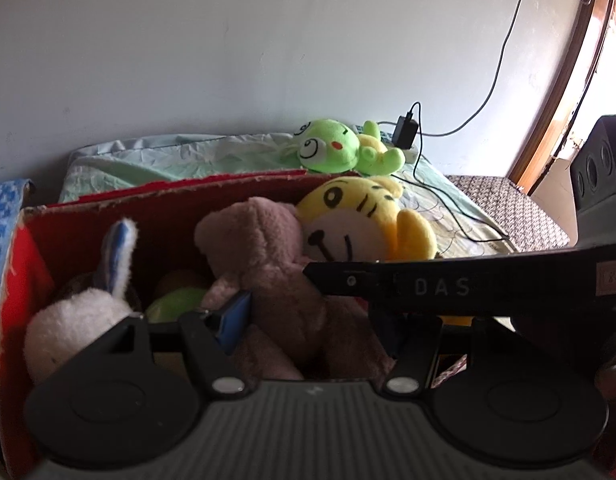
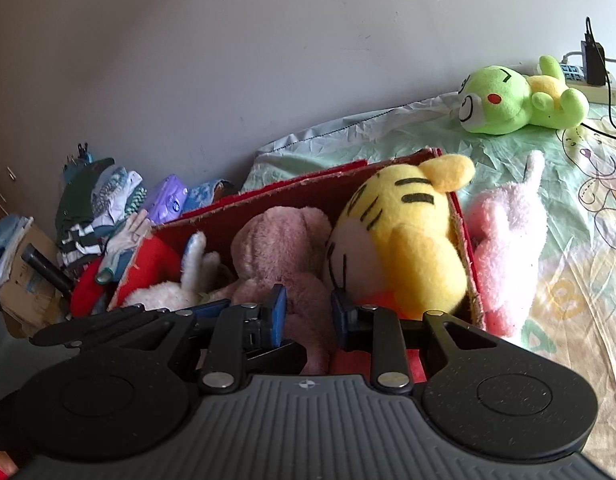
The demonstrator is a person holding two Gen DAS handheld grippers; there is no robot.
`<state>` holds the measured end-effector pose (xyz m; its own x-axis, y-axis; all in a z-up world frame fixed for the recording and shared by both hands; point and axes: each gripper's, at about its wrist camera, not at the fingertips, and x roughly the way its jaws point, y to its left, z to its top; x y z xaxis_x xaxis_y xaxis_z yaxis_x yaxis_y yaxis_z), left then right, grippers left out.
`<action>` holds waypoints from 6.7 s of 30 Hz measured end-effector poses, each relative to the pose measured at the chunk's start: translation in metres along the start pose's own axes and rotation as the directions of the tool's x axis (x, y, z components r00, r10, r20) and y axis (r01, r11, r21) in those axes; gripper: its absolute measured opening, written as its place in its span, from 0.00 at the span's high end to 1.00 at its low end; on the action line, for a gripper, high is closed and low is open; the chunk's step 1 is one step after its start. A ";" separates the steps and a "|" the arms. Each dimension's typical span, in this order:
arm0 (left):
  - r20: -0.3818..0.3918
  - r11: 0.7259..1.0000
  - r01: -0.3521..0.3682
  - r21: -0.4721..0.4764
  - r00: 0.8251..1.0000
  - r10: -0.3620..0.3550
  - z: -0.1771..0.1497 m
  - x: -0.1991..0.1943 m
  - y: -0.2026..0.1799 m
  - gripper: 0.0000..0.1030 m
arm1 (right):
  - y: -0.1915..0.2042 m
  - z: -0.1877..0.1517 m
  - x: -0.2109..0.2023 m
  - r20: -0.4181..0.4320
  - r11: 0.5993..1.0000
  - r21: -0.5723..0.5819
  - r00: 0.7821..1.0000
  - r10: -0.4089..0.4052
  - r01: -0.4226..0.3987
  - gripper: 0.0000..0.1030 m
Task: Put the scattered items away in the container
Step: 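Lower the pink teddy bear into the red box and open the right gripper, then withdraw the right gripper and move it to the white bunny with bow tie, then close the right gripper on the white bunny's body, then lift the white bunny with the right gripper and carry it over the red box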
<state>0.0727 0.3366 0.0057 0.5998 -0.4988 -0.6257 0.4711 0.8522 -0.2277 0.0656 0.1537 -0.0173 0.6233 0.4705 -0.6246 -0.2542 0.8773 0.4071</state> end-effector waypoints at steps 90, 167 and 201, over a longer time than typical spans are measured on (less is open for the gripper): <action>-0.038 0.958 -0.287 0.009 0.957 0.288 0.005 -0.029 -0.041 0.22 | -0.024 -0.029 -0.074 0.123 0.987 0.138 0.991 0.060 -0.077 0.71; -0.144 0.949 -0.203 -0.241 0.974 0.172 0.020 0.212 -0.159 0.24 | -0.302 0.058 0.012 -0.259 0.926 0.247 0.901 0.347 -0.286 0.55; -0.226 0.995 -0.098 0.024 0.969 0.101 -0.042 0.152 -0.219 0.48 | -0.281 -0.010 -0.060 -0.318 0.892 0.345 0.858 0.403 -0.292 0.65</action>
<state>0.0336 0.0808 -0.0704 0.4823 -0.3616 -0.7979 0.4258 0.8928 -0.1473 0.0923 -0.1204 -0.1007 0.1975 0.7876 -0.5837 -0.1539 0.6129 0.7750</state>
